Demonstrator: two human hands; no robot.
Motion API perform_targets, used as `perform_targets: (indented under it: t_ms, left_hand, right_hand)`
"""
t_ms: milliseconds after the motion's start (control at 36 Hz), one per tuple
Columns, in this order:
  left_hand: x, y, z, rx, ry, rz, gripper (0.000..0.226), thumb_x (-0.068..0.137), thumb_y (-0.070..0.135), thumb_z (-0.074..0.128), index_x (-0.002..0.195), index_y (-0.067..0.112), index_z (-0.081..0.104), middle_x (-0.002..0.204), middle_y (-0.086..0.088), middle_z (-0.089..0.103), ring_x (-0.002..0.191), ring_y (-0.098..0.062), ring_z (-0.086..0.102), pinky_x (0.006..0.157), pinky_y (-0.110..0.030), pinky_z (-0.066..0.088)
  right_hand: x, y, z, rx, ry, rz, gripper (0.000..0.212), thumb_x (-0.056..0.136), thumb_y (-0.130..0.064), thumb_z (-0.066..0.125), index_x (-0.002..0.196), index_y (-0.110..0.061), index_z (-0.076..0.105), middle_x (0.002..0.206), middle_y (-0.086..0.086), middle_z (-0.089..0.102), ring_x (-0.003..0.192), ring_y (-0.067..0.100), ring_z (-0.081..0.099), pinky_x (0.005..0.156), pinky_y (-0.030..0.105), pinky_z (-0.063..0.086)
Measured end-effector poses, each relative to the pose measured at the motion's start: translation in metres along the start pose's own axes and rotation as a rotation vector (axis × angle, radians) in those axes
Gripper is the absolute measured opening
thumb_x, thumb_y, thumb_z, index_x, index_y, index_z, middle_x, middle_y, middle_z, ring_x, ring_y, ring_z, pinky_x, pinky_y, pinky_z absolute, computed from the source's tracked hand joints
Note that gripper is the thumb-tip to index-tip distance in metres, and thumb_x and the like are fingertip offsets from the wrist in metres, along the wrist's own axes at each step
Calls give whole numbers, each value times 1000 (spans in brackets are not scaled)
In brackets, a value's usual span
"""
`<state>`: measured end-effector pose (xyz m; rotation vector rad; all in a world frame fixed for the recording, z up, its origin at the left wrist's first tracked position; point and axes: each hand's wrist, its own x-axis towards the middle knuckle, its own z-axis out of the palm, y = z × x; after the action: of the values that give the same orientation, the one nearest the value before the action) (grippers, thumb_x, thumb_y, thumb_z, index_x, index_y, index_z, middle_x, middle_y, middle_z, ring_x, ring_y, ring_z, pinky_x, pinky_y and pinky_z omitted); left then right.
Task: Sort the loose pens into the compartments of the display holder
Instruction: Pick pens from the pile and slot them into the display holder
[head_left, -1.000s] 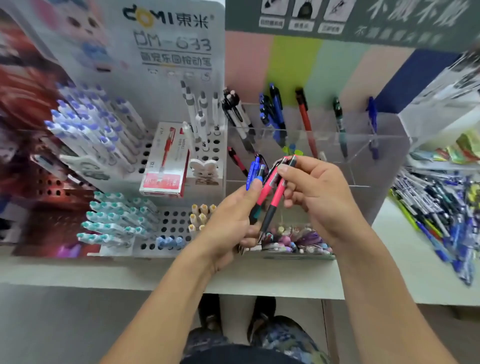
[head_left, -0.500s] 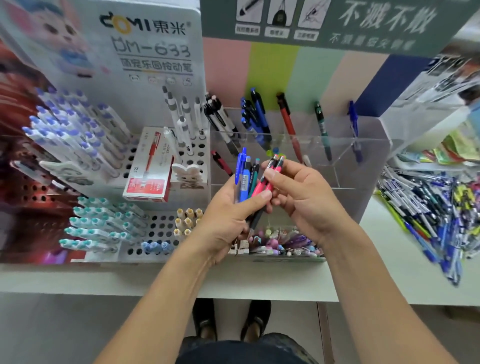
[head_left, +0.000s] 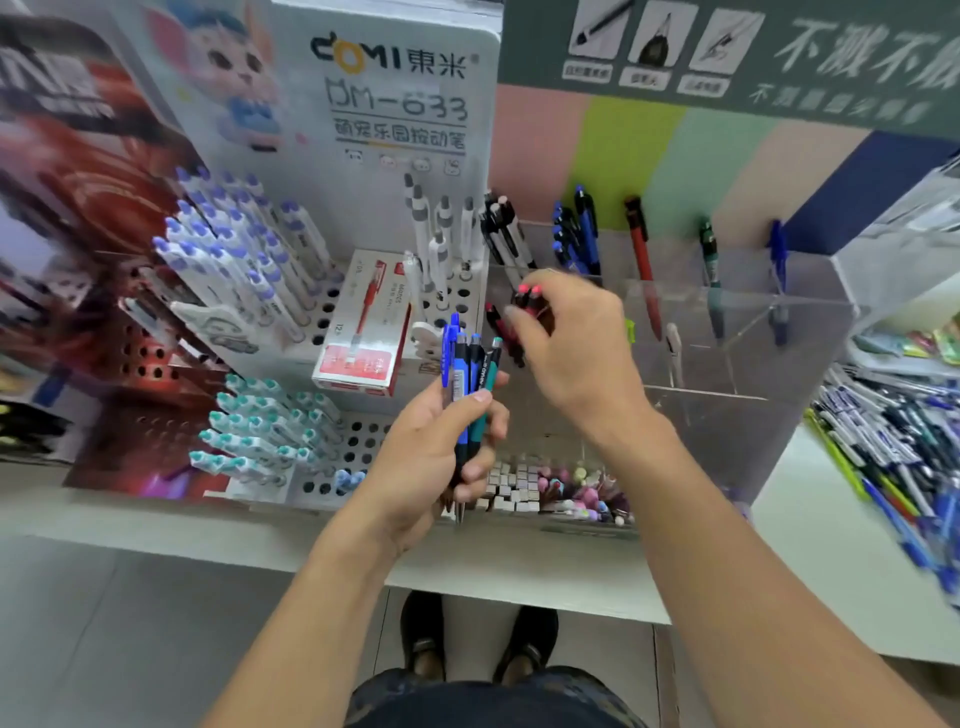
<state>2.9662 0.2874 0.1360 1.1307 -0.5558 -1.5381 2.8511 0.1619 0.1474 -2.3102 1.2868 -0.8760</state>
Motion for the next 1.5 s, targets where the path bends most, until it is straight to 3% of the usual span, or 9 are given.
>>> perform_targets:
  t_ms: [139,333,389,472,639,750,861,1111,1500]
  left_hand:
    - [-7,0,-8,-45,-44,-1,31,99,19,52,129,10,57,84,-6,63,51,-13,44,40,-21,34]
    - [-8,-8,-12,-77,10,31,43,86,24,61,126,9,61,88,-4,64,53,-12,44,40,-19,32]
    - [-7,-10,-13,-78,21,40,42,86,24,62,126,9,61,87,-4,63,52,-12,43,40,-19,32]
    - [-8,-10,-12,-77,-1,42,44,86,25,61,127,10,60,88,-5,64,52,-13,43,40,-20,33]
    - [-8,-14,-1,-46,-57,27,39,92,21,56,130,13,50,91,-7,72,50,-13,46,39,-20,34]
    - [-4,-18,8,-17,-112,17,37,90,22,57,126,13,52,90,-6,72,49,-13,47,38,-20,33]
    - [0,-24,18,6,-173,-1,37,91,21,56,127,12,54,91,-8,71,51,-14,52,40,-20,36]
    - [12,-29,36,80,-153,-92,23,105,12,47,124,10,58,100,-12,77,68,-22,73,51,-25,56]
    - [24,-22,67,41,-369,-242,27,96,30,52,114,11,59,79,-4,51,55,-12,36,44,-19,32]
  right_hand:
    - [-2,-1,20,-218,-207,65,7,93,-11,62,96,-5,64,97,18,67,90,40,63,80,50,52]
    - [-1,6,18,-107,-241,137,12,84,-16,77,95,-11,76,89,8,74,85,25,67,78,36,55]
    - [-4,8,13,63,-291,156,27,78,-10,85,103,-12,76,93,2,75,82,12,69,78,20,56]
    - [-13,12,0,379,-314,247,50,76,3,85,121,-10,69,104,2,74,89,7,74,84,21,60]
    - [-38,14,-34,559,-80,384,15,91,-7,73,105,-14,74,88,0,76,76,12,73,67,23,59]
    - [-51,4,-44,706,-278,508,12,92,-22,71,98,-14,77,71,-4,71,55,6,55,50,18,43]
    - [-58,-1,-41,920,-309,609,13,92,-2,68,100,8,69,59,-1,64,39,7,44,42,14,37]
    - [-66,33,-52,909,-133,632,14,93,1,66,101,-7,74,80,3,72,63,8,59,57,18,51]
    - [-57,50,-77,882,-333,601,14,93,-1,67,102,9,72,65,-6,67,52,-2,55,51,7,39]
